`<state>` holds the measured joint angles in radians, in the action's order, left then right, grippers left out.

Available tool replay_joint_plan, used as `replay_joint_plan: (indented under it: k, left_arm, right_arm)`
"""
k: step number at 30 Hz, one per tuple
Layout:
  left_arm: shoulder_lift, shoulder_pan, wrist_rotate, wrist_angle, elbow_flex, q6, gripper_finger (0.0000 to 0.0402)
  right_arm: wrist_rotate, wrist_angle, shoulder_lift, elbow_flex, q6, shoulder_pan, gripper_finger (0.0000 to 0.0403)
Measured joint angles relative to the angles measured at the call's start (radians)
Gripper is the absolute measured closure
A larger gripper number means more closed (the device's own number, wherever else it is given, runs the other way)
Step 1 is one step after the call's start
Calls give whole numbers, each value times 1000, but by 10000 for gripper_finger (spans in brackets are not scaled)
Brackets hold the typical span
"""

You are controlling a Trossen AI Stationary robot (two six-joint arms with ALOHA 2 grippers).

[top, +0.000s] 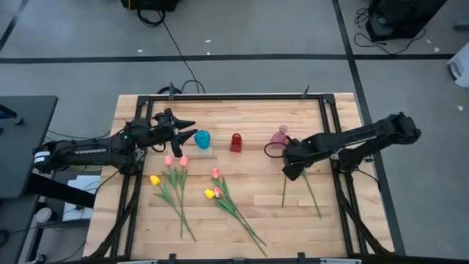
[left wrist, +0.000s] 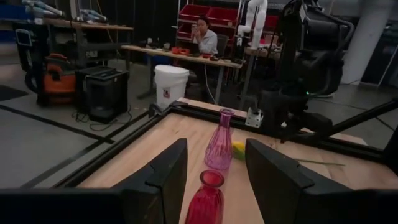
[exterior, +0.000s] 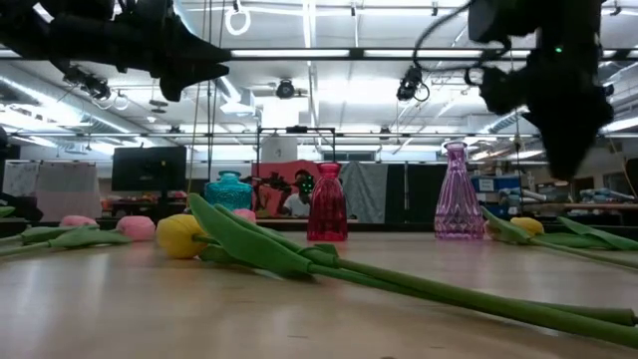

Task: Sort flowers into vase by color
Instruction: Put the right yellow flower into the pink vase

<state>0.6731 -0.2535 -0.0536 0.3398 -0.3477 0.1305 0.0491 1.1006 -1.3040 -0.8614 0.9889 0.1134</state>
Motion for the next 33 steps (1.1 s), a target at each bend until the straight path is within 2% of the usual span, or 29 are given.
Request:
replay_joint_plan:
  k: [2,8,14,18,24,28,33]
  left_arm:
    - [0,0,2,-2,0,-7,234]
    - [0,0,3,-24,0,-25,234]
    - [0,0,3,-29,0,-25,234]
    - [0,0,3,-28,0,-26,234]
    - [0,0,3,-28,0,-25,234]
    - [0,0,3,-28,0,-25,234]
    - [0,0,3,-30,0,-24,234]
  right_arm:
    - [-72,39,-22,14,3,-12,234]
    - [-234,13,-48,102,5,-43,234]
    - [-305,-130,-53,202,34,-50,234]
    - [-310,-206,-53,245,59,-49,234]
    - [-278,-209,-53,269,78,-34,237]
    - [-247,-223,-56,269,105,-16,258]
    - [-251,-247,-126,262,93,1,288]
